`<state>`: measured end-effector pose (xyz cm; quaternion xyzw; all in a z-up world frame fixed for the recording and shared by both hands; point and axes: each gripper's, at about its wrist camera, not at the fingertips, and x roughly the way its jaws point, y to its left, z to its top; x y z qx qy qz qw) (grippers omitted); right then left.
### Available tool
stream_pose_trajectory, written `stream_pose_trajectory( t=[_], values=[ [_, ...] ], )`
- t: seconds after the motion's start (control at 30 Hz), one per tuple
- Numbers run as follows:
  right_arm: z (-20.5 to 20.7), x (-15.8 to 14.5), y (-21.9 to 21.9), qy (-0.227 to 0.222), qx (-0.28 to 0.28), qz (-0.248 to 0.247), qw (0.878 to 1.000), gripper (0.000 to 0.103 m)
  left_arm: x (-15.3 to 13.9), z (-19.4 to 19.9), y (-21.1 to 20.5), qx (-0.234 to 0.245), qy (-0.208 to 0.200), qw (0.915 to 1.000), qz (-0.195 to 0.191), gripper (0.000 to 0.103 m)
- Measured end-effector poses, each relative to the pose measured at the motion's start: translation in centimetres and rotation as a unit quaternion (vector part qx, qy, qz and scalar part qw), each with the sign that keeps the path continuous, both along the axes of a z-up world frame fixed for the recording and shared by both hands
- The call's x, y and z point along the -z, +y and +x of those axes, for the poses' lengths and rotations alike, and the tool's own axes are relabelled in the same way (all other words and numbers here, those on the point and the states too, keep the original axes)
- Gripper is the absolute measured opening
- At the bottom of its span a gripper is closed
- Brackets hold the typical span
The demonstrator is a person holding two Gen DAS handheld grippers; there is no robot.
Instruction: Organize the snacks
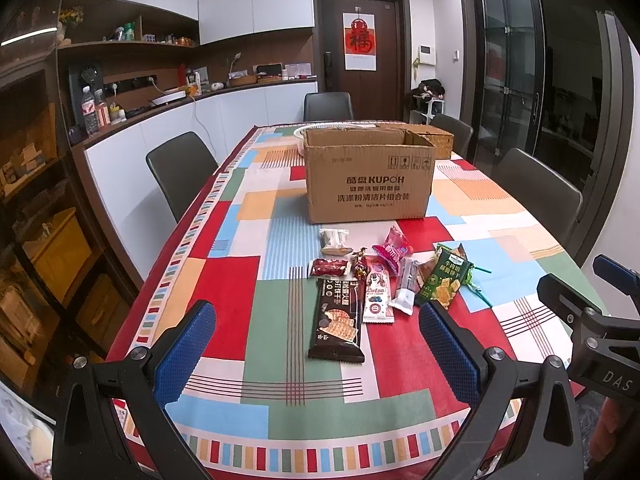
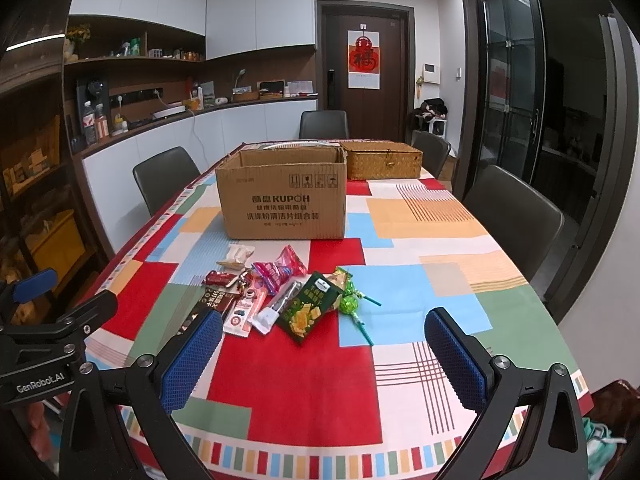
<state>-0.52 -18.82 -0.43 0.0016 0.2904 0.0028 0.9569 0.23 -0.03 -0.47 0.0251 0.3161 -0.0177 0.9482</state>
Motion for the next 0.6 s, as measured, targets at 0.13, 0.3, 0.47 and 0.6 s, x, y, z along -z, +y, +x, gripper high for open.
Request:
stream_pose_trajectory(
  t=[0.13,0.3,0.47,0.6],
  values=[
    [0.4,0.0,0.0,0.010,0.000,-0.001,1.000,0.102,0.6,0.6,0.2,0.000,0.008,1.0000,-0.003,0.103],
    [1.2,0.6,0.4,0.028,-0.004,-0.005,1.000,0.102,1.4,1.4,0.5,0.001,0.017,0.9998,-0.007,0.103],
    [2.8,1.4,0.5,0.046,-0.004,-0.005,0.999,0.102,2.4,2.6,0.4,0.005,0.028,0.9996,0.002,0.102],
    [4.3,2.3,0.4,0.063,-0.001,0.000,0.998,0.102,3.4,3.8,0.2,0.010,0.041,0.9991,0.011,0.100]
  ],
)
